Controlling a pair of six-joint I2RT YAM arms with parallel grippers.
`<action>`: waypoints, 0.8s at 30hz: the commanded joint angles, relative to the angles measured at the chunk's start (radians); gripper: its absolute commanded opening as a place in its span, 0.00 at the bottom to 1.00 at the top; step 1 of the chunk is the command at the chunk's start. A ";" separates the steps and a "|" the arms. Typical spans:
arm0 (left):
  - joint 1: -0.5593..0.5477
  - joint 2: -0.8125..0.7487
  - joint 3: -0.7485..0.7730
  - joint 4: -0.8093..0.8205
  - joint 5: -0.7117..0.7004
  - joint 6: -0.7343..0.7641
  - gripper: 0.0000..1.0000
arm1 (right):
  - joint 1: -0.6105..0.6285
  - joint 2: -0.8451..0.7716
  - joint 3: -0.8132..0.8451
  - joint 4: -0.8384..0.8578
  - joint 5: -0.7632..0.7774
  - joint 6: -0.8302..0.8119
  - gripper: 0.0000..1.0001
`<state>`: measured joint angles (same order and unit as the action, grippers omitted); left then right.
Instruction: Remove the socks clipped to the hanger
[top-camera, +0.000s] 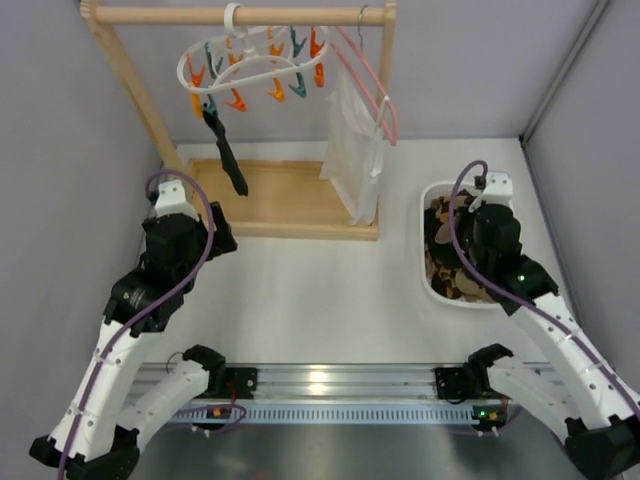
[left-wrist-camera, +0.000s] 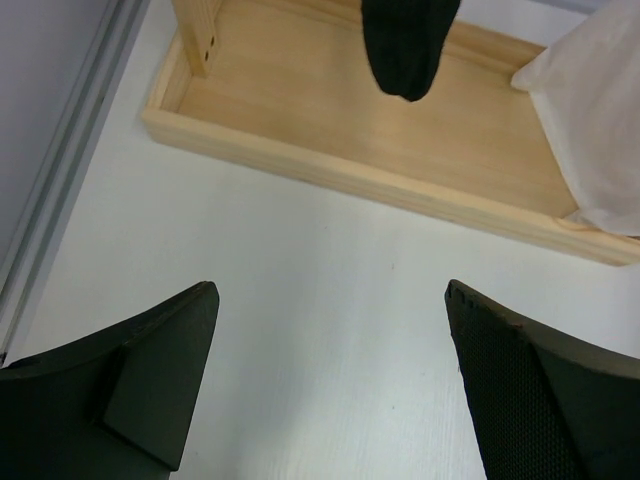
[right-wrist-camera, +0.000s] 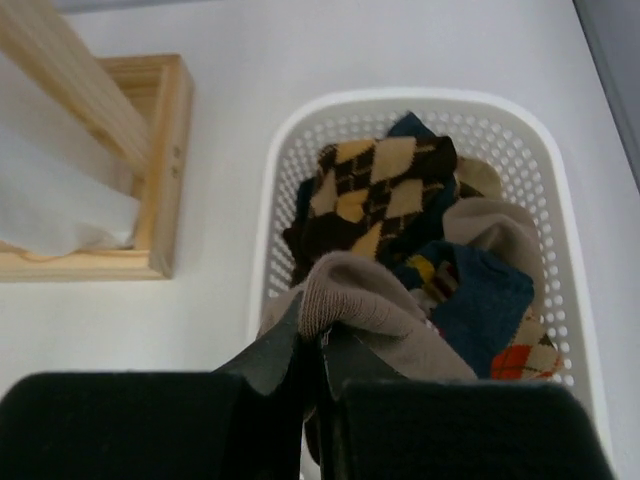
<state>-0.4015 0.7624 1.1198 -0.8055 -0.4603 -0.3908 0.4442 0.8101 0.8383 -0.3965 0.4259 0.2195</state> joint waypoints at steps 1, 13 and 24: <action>0.003 -0.067 -0.067 0.029 -0.052 0.020 0.98 | -0.215 0.127 -0.004 0.093 -0.235 0.000 0.00; 0.003 -0.204 -0.158 0.038 -0.129 -0.002 0.98 | -0.480 0.641 -0.074 0.347 -0.415 0.112 0.00; 0.003 -0.202 -0.176 0.037 -0.113 -0.023 0.98 | -0.480 0.465 -0.016 0.239 -0.421 0.113 0.45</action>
<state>-0.4015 0.5606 0.9421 -0.8074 -0.5659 -0.3973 -0.0288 1.3876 0.7540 -0.1432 0.0280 0.3271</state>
